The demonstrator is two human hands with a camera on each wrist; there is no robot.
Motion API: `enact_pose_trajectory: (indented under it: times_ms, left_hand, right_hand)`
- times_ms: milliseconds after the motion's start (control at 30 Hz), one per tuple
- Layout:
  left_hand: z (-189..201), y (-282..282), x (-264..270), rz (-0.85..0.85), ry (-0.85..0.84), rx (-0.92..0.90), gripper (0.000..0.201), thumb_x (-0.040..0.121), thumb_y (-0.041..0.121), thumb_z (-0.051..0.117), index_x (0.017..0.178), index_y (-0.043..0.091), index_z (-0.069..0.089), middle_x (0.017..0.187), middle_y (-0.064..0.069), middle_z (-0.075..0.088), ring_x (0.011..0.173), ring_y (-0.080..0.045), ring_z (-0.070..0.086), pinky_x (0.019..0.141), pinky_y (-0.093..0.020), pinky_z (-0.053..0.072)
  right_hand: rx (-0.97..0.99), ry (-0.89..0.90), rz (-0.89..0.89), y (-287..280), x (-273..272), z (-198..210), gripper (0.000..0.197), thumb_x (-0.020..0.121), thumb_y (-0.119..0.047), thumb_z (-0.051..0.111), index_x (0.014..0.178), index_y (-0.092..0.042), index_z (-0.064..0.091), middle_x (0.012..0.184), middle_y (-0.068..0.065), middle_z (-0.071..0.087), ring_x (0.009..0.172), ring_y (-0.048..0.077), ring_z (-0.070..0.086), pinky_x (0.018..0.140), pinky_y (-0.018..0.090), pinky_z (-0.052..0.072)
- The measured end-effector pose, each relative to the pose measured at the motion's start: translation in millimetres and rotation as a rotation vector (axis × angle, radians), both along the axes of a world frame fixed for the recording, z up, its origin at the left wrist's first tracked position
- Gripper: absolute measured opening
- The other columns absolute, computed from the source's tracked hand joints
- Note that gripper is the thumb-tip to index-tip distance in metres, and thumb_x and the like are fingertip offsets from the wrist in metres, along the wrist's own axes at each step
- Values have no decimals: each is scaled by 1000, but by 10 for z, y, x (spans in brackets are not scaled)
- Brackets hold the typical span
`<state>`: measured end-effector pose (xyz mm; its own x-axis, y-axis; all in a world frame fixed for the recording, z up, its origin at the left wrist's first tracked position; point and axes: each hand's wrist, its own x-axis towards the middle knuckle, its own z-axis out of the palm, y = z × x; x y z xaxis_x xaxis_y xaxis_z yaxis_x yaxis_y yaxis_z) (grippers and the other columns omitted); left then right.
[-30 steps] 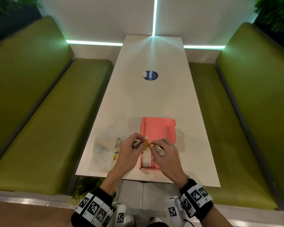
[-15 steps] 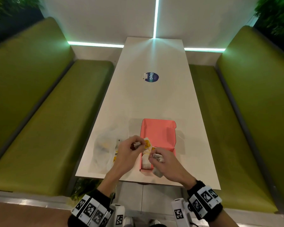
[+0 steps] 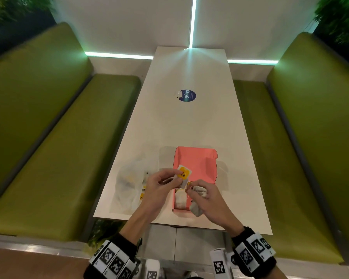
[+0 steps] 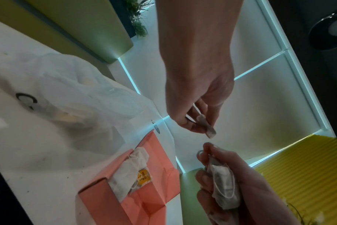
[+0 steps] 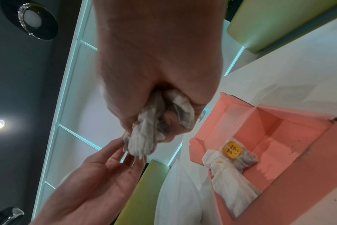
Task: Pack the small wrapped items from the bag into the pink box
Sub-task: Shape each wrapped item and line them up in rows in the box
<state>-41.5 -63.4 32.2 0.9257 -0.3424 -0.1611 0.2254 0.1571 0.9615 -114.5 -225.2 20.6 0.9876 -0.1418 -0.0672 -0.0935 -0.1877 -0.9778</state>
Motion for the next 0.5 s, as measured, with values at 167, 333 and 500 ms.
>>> enact_pose_trajectory:
  times_ms: [167, 333, 500]
  left_hand:
    - [-8, -46, -11, 42, 32, -43, 16, 85, -6, 69, 100, -10, 67, 92, -15, 71, 87, -25, 69, 81, -34, 58]
    - [3, -40, -8, 54, -4, -12, 12, 85, -6, 69, 97, -9, 67, 86, -12, 71, 84, -25, 69, 78, -34, 58]
    - [25, -19, 5, 58, -48, 32, 9, 86, -7, 68, 95, -5, 70, 88, -12, 74, 84, -24, 71, 81, -34, 58]
  right_hand:
    - [-4, -69, -20, 97, -40, 31, 12, 91, -9, 68, 85, -19, 70, 83, -9, 68, 80, 7, 61, 76, 18, 46]
    - [-38, -110, -171, 111, -68, 3, 17, 85, -4, 73, 80, -18, 65, 74, -11, 63, 70, 7, 58, 67, 26, 48]
    - [-25, -162, -319, 60, -52, 41, 20, 79, -5, 78, 83, -20, 65, 80, -4, 65, 73, 17, 62, 66, 43, 55]
